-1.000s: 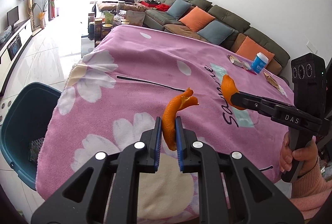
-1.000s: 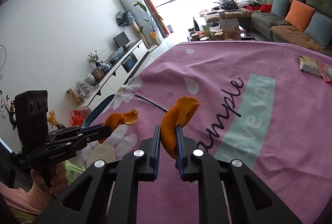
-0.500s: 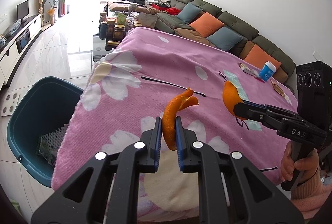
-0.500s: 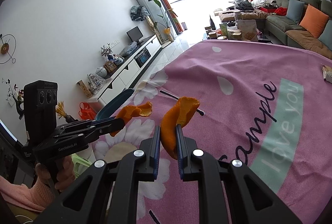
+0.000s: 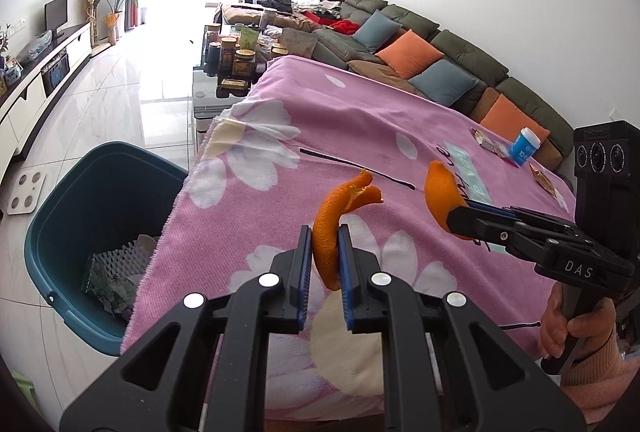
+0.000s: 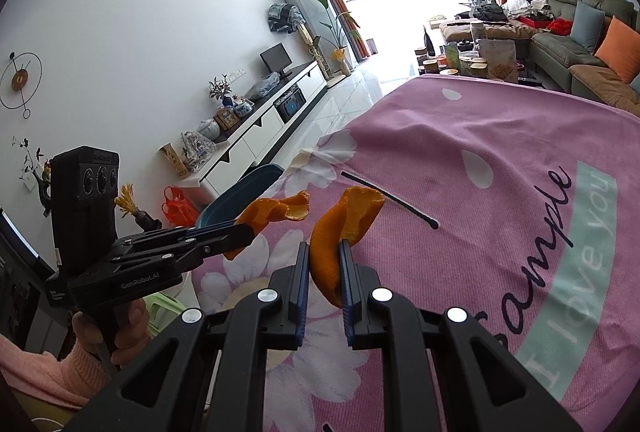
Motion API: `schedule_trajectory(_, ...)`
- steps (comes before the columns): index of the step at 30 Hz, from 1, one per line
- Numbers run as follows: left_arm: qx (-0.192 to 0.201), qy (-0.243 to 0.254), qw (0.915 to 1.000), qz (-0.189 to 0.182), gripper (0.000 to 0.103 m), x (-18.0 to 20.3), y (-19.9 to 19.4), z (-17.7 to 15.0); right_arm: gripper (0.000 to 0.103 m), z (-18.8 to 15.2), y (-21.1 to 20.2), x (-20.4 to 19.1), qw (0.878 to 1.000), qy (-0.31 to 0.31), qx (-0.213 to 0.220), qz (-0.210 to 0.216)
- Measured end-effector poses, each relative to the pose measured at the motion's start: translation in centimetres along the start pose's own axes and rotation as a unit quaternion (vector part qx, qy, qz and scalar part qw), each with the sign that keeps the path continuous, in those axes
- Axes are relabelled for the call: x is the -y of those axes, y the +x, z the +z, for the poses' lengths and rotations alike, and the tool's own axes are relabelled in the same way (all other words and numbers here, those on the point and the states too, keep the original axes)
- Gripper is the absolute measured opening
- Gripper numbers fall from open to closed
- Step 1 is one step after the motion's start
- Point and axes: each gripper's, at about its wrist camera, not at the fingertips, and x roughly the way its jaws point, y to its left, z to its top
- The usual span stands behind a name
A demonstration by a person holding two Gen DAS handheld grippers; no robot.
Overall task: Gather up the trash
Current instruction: 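Carry both held orange peels from the table to the teal bin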
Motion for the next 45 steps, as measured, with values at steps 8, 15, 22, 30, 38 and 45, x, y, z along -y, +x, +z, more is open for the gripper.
schedule_trajectory(8, 0.005, -0.009, 0.9999, 0.009, 0.013, -0.9, -0.5, -0.1, 0.013, 0.2, 0.8, -0.9, 1.0, -0.008, -0.005, 0.01)
schedule_trajectory(15, 0.011, -0.016, 0.9996, 0.018, 0.013, -1.6, -1.0, -0.1, 0.013, 0.3, 1.3, -1.8, 1.0, -0.014, -0.008, 0.018)
schedule_trajectory(22, 0.014, -0.023, 0.9993, 0.025, 0.013, -2.2, -1.3, 0.0, 0.013, 0.5, 2.0, -2.7, 0.999, -0.022, -0.013, 0.029)
schedule_trajectory(30, 0.018, -0.03, 0.9989, 0.032, 0.013, -2.9, -1.6, -0.1, 0.013, 0.8, 2.7, -3.4, 0.999, -0.03, -0.019, 0.037)
schedule_trajectory(38, 0.021, -0.037, 0.9984, 0.038, 0.013, -3.7, -2.0, -0.1, 0.013, 0.9, 3.4, -4.1, 0.998, -0.036, -0.025, 0.044)
schedule_trajectory(45, 0.024, -0.043, 0.9978, 0.045, 0.013, -4.4, -2.2, -0.1, 0.013, 1.1, 4.0, -4.7, 0.998, -0.042, -0.029, 0.048)
